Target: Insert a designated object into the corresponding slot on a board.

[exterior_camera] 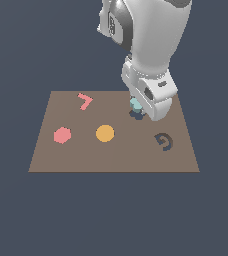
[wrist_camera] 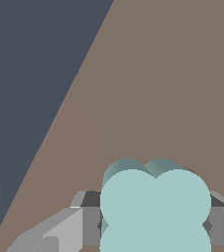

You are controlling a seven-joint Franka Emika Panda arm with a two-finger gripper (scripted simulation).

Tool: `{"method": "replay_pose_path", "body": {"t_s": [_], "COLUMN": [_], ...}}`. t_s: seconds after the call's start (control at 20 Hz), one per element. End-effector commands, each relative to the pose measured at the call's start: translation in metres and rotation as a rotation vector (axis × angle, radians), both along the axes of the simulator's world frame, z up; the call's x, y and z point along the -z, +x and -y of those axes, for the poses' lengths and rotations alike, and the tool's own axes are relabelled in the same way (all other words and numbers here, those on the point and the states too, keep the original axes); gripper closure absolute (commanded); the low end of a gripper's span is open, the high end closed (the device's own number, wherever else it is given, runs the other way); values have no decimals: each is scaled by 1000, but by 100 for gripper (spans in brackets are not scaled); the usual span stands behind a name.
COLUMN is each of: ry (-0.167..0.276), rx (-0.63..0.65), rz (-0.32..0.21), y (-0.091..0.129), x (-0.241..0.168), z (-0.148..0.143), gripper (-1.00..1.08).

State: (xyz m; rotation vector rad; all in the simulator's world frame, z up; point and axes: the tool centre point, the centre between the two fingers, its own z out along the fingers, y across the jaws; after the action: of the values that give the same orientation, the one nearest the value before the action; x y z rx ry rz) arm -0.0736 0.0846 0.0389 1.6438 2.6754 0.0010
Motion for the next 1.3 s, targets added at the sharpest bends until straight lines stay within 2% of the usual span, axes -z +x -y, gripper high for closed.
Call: {"method": "replay_pose_path", "body": {"t_s": [0.0, 0.3, 0.65, 0.95, 1.25], "ry": [0, -1, -1, -1, -1], "rx": [-88, -255, -391, -453, -465], "rz": [0, 0, 0, -1, -1], "y": [5, 14, 21, 25, 25], "x": [-1, -1, -1, -2, -2], "z": [1, 3, 2, 1, 1], "gripper": [108, 108, 108, 108, 108]}}
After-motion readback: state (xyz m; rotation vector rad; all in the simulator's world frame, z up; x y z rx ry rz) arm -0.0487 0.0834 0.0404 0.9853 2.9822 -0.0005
